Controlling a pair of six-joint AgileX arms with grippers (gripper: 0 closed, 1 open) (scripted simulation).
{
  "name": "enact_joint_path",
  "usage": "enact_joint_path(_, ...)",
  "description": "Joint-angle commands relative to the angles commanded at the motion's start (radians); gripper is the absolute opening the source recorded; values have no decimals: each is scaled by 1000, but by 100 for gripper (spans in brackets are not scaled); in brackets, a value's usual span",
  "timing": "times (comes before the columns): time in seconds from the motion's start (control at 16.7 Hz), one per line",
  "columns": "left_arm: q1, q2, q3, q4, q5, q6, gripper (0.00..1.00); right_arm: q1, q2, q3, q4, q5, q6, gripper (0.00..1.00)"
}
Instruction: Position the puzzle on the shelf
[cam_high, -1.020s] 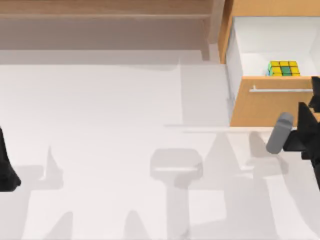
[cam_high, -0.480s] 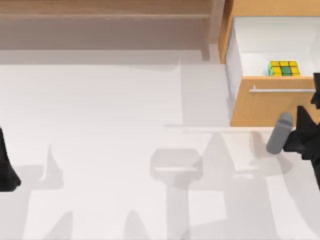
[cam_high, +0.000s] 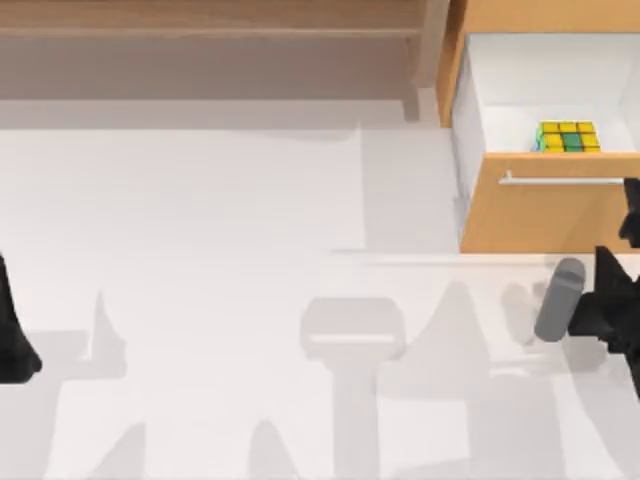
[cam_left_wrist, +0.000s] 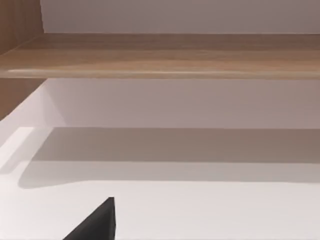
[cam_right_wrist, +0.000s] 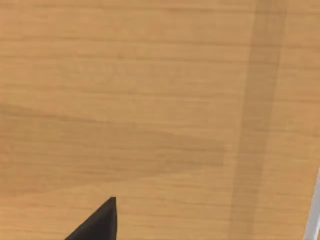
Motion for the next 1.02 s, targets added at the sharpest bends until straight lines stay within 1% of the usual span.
enact_joint_path(0.06,0,0,0,0,0,0,100,-3,50,1,-19,-2,0,100)
enact_joint_path(0.18,0,0,0,0,0,0,100,4,43,5,-26,-6,5,100)
enact_joint_path(0.3,0,0,0,0,0,0,100,40,13,27,-64,-29,32,100)
enact_joint_path(0.48,0,0,0,0,0,0,100,123,-53,102,-203,-88,119,100)
enact_joint_path(0.72,0,0,0,0,0,0,100,201,-126,285,-521,-171,304,100)
enact_joint_path(1.02,0,0,0,0,0,0,100,181,-140,632,-1088,-248,612,100)
